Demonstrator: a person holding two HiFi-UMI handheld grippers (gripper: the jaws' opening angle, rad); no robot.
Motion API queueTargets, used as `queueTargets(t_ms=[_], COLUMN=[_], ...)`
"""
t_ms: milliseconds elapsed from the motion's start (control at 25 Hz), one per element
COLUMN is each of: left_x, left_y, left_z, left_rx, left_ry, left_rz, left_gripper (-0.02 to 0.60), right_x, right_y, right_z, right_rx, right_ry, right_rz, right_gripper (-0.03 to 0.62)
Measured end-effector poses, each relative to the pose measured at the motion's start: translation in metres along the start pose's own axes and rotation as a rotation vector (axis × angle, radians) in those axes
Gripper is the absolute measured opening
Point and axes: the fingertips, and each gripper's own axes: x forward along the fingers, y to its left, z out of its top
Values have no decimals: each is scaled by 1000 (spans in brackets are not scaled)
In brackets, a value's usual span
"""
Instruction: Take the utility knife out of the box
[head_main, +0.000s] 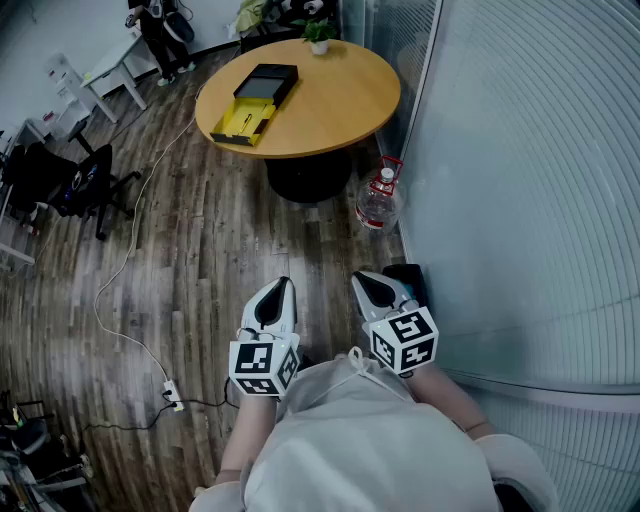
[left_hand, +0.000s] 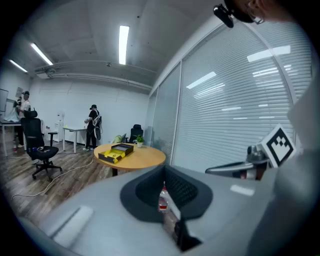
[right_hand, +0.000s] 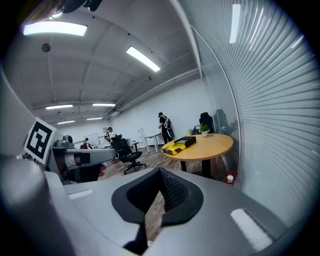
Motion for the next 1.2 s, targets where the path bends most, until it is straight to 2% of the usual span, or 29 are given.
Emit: queueTargets(t_ms=[360, 720, 920, 1200], left_x=[1, 5, 11, 33], left_y=[3, 12, 43, 121], left_z=[-2, -11, -18, -6], left_rx=[8, 40, 41, 20], left_ry=[11, 61, 76, 75], left_rz=[2, 17, 34, 37], left_gripper=[6, 6, 6, 6], right_x=[4, 21, 55, 125], right_y=[3, -7, 3, 27], right_z=[-1, -12, -17, 0], right_rx=[6, 99, 107, 112], right_ry=[5, 33, 61, 83], right_rz=[4, -14, 5, -6], right_gripper=[0, 0, 0, 0])
